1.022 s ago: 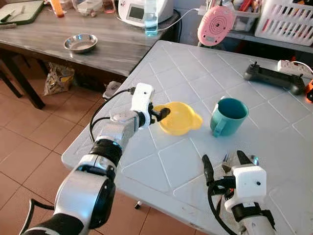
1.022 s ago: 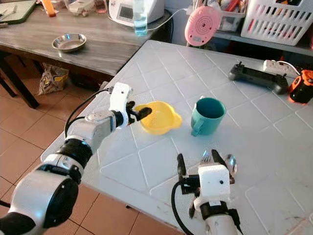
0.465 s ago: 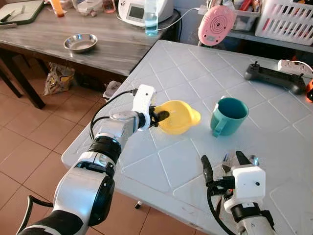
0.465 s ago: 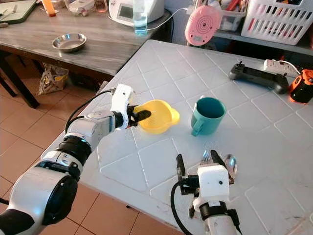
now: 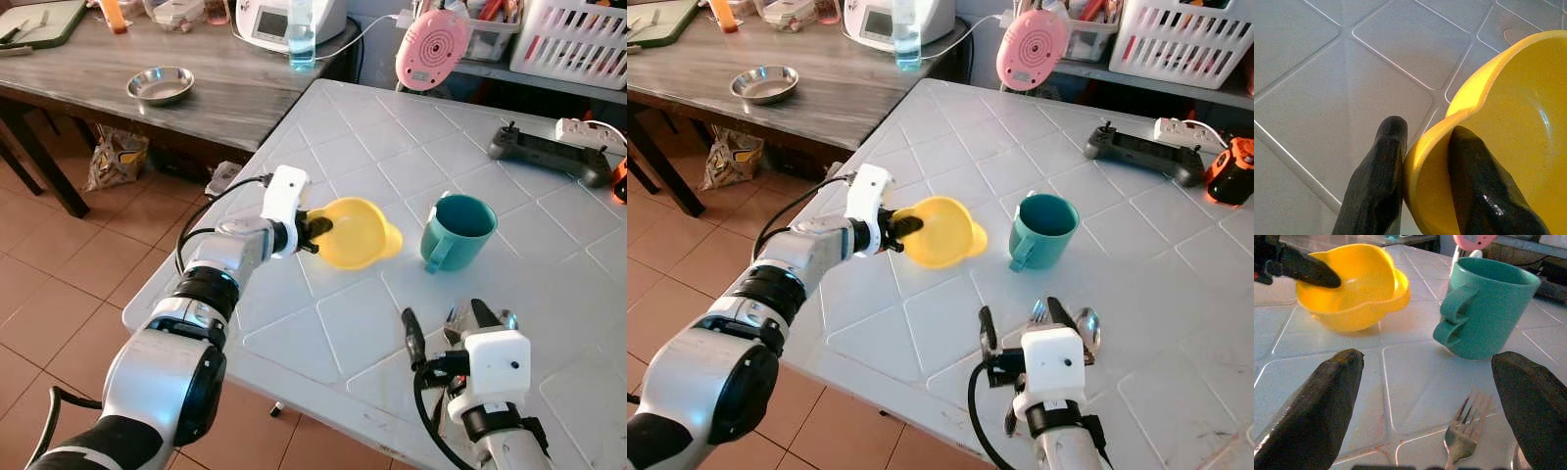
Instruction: Setting the table
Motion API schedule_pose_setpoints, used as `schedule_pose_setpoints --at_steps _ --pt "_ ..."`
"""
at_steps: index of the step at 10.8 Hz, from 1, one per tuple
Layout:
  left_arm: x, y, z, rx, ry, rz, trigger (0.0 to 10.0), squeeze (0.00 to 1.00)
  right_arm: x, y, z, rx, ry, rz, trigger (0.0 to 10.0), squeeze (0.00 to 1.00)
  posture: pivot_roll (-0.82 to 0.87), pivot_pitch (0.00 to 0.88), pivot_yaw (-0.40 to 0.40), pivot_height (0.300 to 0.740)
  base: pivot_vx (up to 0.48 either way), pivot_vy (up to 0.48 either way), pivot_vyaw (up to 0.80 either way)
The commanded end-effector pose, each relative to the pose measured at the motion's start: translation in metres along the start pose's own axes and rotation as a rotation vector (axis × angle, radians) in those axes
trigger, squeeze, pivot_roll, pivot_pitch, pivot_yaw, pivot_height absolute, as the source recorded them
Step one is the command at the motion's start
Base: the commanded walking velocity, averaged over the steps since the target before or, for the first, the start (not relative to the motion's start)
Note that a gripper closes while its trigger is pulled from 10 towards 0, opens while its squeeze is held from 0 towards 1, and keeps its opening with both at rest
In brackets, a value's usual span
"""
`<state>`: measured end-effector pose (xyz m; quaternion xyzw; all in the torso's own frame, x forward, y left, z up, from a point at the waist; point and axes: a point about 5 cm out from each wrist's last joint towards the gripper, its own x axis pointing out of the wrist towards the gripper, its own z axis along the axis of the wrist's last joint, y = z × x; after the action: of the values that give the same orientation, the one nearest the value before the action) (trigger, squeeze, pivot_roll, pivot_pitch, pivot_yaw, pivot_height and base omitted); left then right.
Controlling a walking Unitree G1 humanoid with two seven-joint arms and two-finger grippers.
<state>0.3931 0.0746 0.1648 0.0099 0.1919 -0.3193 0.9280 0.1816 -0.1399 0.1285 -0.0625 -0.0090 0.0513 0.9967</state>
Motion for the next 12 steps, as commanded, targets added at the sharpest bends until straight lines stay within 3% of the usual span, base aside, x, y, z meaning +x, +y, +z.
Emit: schedule_pose_setpoints --at_steps 1,2,5,6,7,9,10,12 --pt "-0.001 0.005 -0.007 0.013 0.057 0.043 10.0 0.0 -0.002 0.002 0.0 0.011 0.006 0.02 10.0 0.0 -0.02 0.124 0.023 0.74 0.0 0.0 0.0" --pt "-0.001 0.005 -0.007 -0.002 0.045 0.053 10.0 1.0 -0.003 0.001 0.0 0.009 0.002 0.022 10.0 0.0 -0.02 0.124 0.023 0.74 0.0 0.0 0.0" --pt "0.0 0.004 -0.009 -0.046 0.051 0.078 10.0 1.0 0.001 0.0 0.005 0.016 -0.019 0.027 10.0 0.0 -0.02 0.128 0.027 0.74 0.0 0.0 0.0" --pt "-0.001 0.004 -0.01 -0.04 0.085 0.077 10.0 0.27 0.002 -0.001 0.005 0.014 -0.021 0.029 10.0 0.0 -0.02 0.129 0.027 0.74 0.0 0.0 0.0" --pt "-0.001 0.003 -0.011 -0.049 0.101 0.074 10.0 0.0 0.002 -0.001 0.005 0.013 -0.021 0.029 10.0 0.0 -0.02 0.129 0.03 0.74 0.0 0.0 0.0" --pt "-0.005 0.006 0.0 -0.072 0.078 0.056 10.0 0.0 0.002 0.0 0.005 0.014 -0.022 0.028 10.0 0.0 -0.01 0.129 0.031 0.74 0.0 0.0 0.0" --pt "-0.008 0.009 0.012 -0.06 0.037 0.077 10.0 1.0 0.003 0.001 0.004 0.013 -0.021 0.033 10.0 0.0 -0.01 0.129 0.032 0.74 0.0 0.0 0.0" --pt "-0.011 0.01 0.024 -0.005 0.006 0.086 10.0 1.0 0.005 0.002 0.003 0.012 -0.022 0.037 10.0 0.0 -0.01 0.129 0.032 0.74 0.0 0.0 0.0"
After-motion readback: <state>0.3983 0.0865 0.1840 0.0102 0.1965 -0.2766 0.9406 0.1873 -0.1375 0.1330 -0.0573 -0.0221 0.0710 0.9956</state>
